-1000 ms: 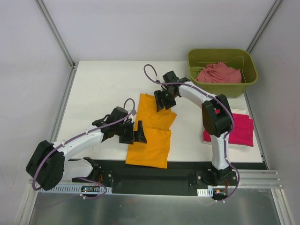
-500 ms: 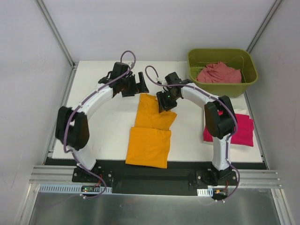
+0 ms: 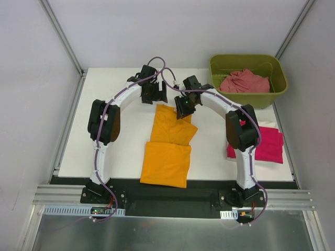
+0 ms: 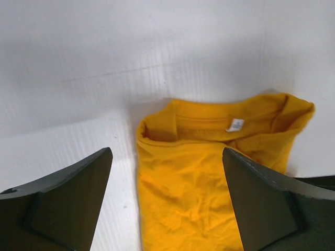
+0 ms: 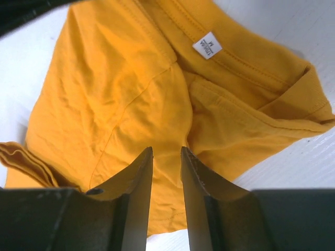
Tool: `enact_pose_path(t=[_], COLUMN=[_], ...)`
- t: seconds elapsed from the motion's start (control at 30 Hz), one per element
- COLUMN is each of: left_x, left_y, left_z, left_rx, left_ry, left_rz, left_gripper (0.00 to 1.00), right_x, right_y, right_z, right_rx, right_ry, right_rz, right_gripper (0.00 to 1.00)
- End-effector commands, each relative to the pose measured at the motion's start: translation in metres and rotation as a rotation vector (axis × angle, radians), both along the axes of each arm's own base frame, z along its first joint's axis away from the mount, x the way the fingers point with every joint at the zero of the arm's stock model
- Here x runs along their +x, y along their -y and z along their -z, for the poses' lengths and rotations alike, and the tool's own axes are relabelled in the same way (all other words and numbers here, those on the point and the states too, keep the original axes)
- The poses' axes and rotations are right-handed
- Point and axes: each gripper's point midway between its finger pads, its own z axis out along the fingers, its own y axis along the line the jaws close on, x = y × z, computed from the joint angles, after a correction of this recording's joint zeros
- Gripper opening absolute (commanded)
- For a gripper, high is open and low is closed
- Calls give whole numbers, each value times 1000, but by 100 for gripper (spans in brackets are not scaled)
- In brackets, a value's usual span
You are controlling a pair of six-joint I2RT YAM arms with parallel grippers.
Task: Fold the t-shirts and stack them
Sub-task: Fold the folded rectangular tshirt in 1/3 of the way
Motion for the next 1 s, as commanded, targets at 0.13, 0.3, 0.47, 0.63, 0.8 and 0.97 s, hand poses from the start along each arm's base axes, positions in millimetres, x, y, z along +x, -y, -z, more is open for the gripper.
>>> enact_pose_path(t=[0.13,0.3,0.47,0.63,0.8,0.97], left_x=[15,15,16,15,19,22], left_y=[-9,-9,-10,-6,-5,-9], left_z=[14,30,41,36,29,28], left_rx=[101,118,138,116,107,74], left_ry=[6,-30,-53,-52,-34,-49], left_rz=[26,27,30,44,48,34], left_gripper=[76,66,41,12,0,0], right_x=[17,12,9,1,-3,2], right_y=[16,15,13,4,-18,-34], right_z=[5,9,10,5,-24,-56], right_rx=[-98,-96,-84,-37,71,175], right_ry=[57,43,32,9,34,90], right_rz=[0,-22,-40,-58,-89,-102], right_gripper=[32,33,33,12,1,1])
